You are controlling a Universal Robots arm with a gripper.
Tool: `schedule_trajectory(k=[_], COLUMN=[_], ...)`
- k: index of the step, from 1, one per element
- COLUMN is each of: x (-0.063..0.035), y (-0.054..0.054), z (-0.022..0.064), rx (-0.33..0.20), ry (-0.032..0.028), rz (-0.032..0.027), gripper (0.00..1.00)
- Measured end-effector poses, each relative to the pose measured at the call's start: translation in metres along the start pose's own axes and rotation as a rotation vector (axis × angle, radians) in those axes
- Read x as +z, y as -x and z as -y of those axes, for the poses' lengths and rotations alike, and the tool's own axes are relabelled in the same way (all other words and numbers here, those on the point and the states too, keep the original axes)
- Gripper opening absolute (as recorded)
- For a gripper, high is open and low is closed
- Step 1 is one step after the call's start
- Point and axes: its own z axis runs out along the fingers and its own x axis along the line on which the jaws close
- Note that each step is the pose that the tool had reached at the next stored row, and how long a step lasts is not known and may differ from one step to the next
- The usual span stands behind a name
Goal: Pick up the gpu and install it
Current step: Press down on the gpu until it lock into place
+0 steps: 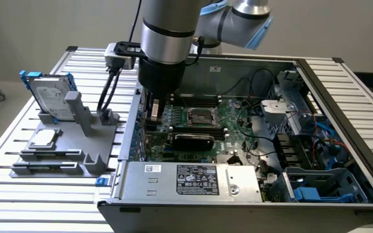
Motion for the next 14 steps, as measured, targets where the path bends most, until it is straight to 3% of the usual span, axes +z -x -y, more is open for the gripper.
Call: schedule_trajectory(k=[5, 14], x=[-0.0026, -0.0025], y=[-0.0001, 0.0002], z=[-0.0023, -0.0050], rx=[0.001, 0.026], ry=[0.0006, 0.0016], rz=[-0.0042, 0.0004], gripper=[0.11, 0.11])
